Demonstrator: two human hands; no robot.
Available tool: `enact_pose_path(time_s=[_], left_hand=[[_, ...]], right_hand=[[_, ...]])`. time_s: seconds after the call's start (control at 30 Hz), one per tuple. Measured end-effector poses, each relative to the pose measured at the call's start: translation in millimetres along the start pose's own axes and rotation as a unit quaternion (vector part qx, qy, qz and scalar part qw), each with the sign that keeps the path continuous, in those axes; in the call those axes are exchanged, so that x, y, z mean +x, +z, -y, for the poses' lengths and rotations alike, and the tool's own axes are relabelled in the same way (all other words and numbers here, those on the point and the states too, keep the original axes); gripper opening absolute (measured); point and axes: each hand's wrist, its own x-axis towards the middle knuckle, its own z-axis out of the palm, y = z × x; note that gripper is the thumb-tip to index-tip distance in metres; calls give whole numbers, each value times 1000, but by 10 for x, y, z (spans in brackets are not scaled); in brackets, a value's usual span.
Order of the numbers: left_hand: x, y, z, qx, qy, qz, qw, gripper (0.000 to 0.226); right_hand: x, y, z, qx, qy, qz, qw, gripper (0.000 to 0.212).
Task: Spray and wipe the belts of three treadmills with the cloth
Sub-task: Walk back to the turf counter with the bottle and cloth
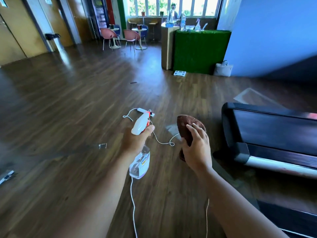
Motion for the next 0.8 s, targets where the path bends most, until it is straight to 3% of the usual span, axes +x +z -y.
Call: enact_pose_path(time_s=[0.57,0.8], left_hand=[[2502,1306,139,22,26,45,998,37],[3577,1644,207,-4,19,63,998,26]], right_hand=[[2404,343,-791,-28,26,-43,998,52],[3374,717,-919,-32,41,-64,997,49]])
